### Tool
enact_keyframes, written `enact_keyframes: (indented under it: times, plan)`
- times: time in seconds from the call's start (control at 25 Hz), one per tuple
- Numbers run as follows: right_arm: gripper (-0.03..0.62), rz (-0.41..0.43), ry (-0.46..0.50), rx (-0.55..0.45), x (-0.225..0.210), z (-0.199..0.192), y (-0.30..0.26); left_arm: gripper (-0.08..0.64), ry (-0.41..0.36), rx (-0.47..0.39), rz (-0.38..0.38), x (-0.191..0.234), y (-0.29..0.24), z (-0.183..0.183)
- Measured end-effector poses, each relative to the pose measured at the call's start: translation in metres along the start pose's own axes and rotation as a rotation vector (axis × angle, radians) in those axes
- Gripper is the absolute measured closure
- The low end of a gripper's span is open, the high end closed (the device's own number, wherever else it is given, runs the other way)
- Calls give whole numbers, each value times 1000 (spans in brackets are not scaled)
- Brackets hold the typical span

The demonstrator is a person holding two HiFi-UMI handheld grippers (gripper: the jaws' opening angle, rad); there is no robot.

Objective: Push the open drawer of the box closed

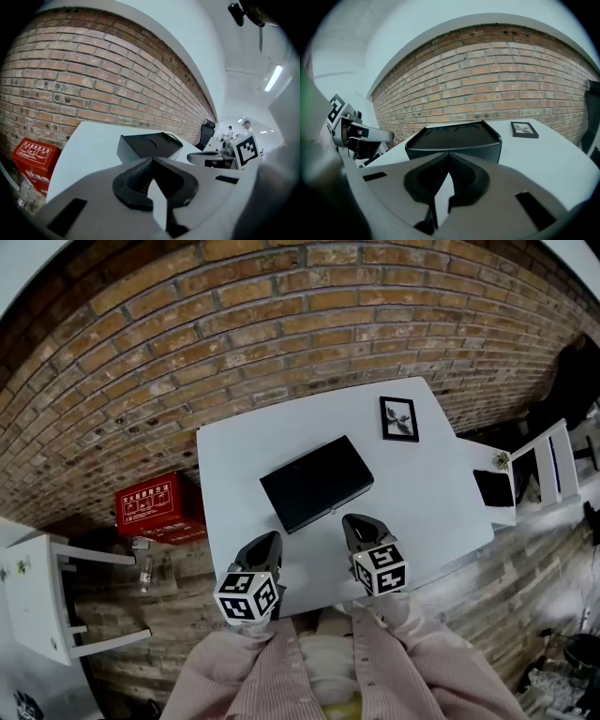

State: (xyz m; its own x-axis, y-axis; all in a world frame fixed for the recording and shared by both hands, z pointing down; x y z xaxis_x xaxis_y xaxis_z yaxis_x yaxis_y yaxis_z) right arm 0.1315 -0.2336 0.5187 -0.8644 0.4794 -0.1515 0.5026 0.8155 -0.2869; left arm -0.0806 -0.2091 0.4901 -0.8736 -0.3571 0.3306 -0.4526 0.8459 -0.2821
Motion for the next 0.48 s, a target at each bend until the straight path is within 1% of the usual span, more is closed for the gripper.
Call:
enact_keyframes:
  times: [0.24, 0.48]
  plan:
    - [588, 16, -18, -101, -1, 31, 16, 565, -72, -120, -50, -13, 3, 33]
    - [588, 38, -26, -222, -3, 66, 28, 565, -135, -210, -55, -21, 9, 61]
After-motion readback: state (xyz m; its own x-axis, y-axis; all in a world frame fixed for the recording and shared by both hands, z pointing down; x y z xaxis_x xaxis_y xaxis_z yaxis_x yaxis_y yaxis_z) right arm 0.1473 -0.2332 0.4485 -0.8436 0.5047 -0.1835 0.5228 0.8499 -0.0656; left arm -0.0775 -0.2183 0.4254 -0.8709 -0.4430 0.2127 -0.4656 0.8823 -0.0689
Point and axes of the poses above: the fingertips, and each gripper's own axes: y backward along the fingers, x to its left, z out of its top, the point moved 6 cm from there along y, backward along the fingers, and after that the axes turned 11 degrees about -x, right-handed, at the moved point
